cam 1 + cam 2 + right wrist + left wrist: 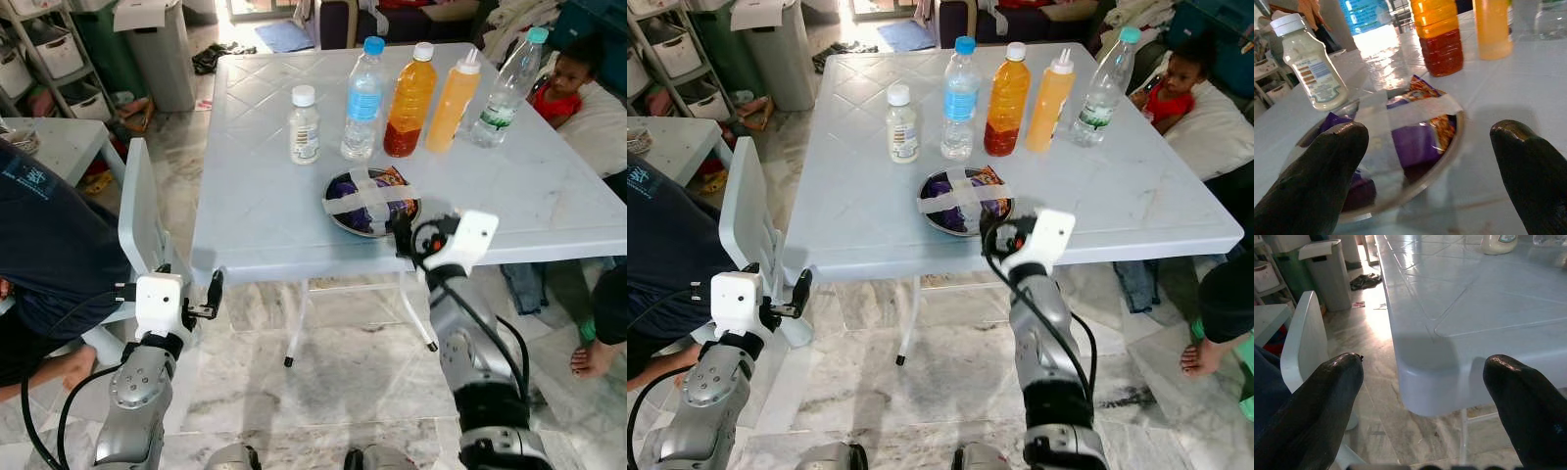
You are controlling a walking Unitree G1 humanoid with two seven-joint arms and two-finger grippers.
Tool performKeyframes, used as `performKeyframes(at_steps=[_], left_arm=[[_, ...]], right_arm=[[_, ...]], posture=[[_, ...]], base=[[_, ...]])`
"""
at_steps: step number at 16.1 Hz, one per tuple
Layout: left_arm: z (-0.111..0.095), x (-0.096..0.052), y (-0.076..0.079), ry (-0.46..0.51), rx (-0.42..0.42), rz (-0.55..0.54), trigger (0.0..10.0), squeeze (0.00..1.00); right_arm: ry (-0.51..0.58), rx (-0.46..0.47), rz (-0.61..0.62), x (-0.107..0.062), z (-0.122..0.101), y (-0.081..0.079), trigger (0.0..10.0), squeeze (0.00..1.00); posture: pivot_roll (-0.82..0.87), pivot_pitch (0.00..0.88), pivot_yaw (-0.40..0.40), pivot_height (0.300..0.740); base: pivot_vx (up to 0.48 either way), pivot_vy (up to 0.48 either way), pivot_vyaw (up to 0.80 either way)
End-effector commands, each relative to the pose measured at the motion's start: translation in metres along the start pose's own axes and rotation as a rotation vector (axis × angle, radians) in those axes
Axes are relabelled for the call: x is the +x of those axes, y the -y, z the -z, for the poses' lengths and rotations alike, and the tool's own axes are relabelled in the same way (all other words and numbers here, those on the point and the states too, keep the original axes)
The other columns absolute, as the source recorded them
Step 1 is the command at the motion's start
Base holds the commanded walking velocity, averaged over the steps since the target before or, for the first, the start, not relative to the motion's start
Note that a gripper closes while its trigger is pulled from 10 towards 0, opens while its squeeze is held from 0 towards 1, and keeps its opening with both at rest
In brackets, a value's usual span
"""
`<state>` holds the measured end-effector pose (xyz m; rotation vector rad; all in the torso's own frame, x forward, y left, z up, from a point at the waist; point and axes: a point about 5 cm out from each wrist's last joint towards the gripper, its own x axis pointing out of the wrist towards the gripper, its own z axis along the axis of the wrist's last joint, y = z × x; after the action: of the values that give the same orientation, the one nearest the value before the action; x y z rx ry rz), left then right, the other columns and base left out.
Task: Restocking fridge
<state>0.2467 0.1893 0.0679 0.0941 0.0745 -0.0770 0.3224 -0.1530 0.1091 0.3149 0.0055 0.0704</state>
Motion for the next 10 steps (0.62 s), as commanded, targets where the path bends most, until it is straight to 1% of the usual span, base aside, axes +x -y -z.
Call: performKeyframes(at_steps=[1,3,4,6,8,10], left_arm=[[-0.003,0.001,-0.001,0.001,0.009,0.003,10.0,0.00],[-0.003,0.002,0.000,0.004,0.011,0.009,10.0,0.00],[-0.003,0.002,0.000,0.005,0.016,0.015,10.0,0.00],[-0.004,0.004,-0.002,0.007,0.020,0.013,10.0,0.00],[-0.005,0.005,-0.003,0.009,0.021,0.013,10.0,0.00],[-0.006,0.007,0.000,0.013,0.019,0.021,10.0,0.00]], right_arm=[[-0.041,0.036,-0.010,0.001,0.007,-0.002,10.0,0.00],[-0.071,0.077,-0.035,0.000,0.013,-0.010,10.0,0.00],[-0.087,0.126,-0.023,-0.001,0.017,-0.012,10.0,0.00],[-0.101,0.161,-0.029,-0.003,0.020,-0.015,10.0,0.00],[-0.117,0.217,-0.036,-0.003,0.022,-0.020,10.0,0.00],[-0.121,0.273,-0.041,-0.001,0.018,-0.023,10.0,0.00]], posture=[[-0.03,0.059,0.021,0.735],[-0.03,0.056,0.024,0.735],[-0.03,0.056,0.026,0.735],[-0.03,0.057,0.026,0.735],[-0.03,0.057,0.026,0.735],[-0.03,0.059,0.026,0.735]], base=[[0.000,0.000,0.00],[0.000,0.000,0.00],[0.000,0.000,0.00],[0.000,0.000,0.00],[0.000,0.000,0.00],[0.000,0.000,0.00]])
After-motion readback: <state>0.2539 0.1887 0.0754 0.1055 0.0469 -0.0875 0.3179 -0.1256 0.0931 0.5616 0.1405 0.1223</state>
